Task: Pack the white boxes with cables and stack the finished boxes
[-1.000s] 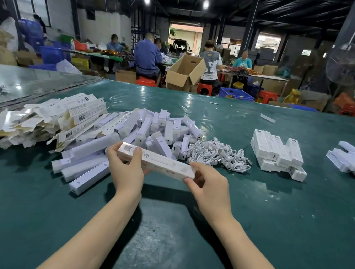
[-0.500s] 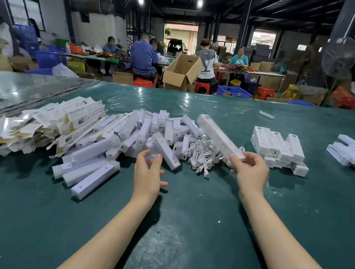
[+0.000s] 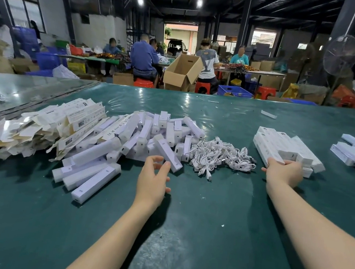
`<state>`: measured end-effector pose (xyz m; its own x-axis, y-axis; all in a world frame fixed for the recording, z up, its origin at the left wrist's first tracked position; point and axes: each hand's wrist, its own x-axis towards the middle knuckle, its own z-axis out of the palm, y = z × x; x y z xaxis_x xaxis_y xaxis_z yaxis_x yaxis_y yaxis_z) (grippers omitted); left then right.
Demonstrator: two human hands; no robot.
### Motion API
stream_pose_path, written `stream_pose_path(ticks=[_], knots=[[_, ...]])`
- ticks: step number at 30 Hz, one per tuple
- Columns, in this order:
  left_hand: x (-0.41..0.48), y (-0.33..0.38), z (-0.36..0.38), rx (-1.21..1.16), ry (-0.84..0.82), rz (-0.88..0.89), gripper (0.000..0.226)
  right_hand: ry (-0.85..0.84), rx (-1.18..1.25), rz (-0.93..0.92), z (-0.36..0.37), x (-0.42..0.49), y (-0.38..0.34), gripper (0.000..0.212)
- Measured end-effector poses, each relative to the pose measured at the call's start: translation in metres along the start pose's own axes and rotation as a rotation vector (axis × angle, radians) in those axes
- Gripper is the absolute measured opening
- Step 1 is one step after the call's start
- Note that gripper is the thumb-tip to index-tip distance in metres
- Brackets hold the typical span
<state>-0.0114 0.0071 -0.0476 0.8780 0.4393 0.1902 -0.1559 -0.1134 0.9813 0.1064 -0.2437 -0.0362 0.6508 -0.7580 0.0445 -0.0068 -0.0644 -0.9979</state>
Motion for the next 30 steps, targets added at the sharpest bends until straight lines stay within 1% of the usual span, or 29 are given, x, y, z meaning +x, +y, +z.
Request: stream_pose_path(ticks=[4, 7, 10, 12, 14, 17, 20, 21, 23, 24, 25, 27, 28, 29, 30], knots=[[-0.001, 0.001, 0.001, 0.004, -0.012, -0.015, 0.005, 0.011, -0.021, 0.034, 0.000, 0.006, -0.002, 0.025], [-0.001, 0.002, 0.001, 0.010, -0.023, -0.013, 0.007, -0.018, -0.029, 0.078, 0.003, 0.010, -0.008, 0.030], [-0.001, 0.002, 0.001, 0.013, -0.028, -0.013, 0.010, -0.095, 0.021, 0.084, 0.008, 0.007, -0.015, 0.049], [-0.001, 0.001, 0.000, 0.021, -0.037, -0.015, 0.012, -0.168, 0.059, 0.067, 0.012, 0.000, -0.017, 0.055], [-0.001, 0.001, 0.000, 0.029, -0.047, -0.010, 0.015, -0.196, 0.066, 0.059, 0.013, -0.011, -0.018, 0.052], [-0.001, 0.001, 0.000, 0.047, -0.054, 0.001, 0.020, -0.165, 0.090, 0.040, 0.015, -0.038, -0.017, 0.039], [-0.001, 0.001, -0.001, 0.074, -0.065, -0.011, 0.022, -0.229, 0.229, 0.045, 0.020, -0.076, -0.011, 0.021], [-0.001, 0.002, -0.001, 0.092, -0.075, -0.013, 0.022, -0.252, 0.263, 0.041, 0.021, -0.089, -0.008, 0.022], [-0.002, 0.003, -0.003, 0.210, -0.075, 0.038, 0.020, -0.283, 0.269, 0.015, 0.020, -0.111, -0.001, 0.025], [-0.002, 0.004, -0.006, 0.343, -0.041, 0.102, 0.019, -0.300, 0.235, -0.018, 0.018, -0.120, 0.002, 0.023], [-0.001, 0.005, -0.010, 0.492, 0.014, 0.176, 0.017, -0.329, 0.178, -0.065, 0.015, -0.126, 0.005, 0.022], [0.003, 0.009, -0.023, 0.713, 0.171, 0.297, 0.012, -0.424, 0.067, -0.149, 0.011, -0.131, 0.008, 0.023], [0.007, 0.010, -0.030, 0.810, 0.249, 0.307, 0.011, -0.473, 0.030, -0.172, 0.008, -0.131, 0.009, 0.025], [0.012, 0.010, -0.037, 0.928, 0.300, 0.261, 0.016, -0.512, 0.004, -0.187, 0.007, -0.131, 0.009, 0.028], [0.016, 0.011, -0.045, 1.047, 0.302, 0.150, 0.027, -0.540, -0.019, -0.199, 0.006, -0.132, 0.008, 0.030]])
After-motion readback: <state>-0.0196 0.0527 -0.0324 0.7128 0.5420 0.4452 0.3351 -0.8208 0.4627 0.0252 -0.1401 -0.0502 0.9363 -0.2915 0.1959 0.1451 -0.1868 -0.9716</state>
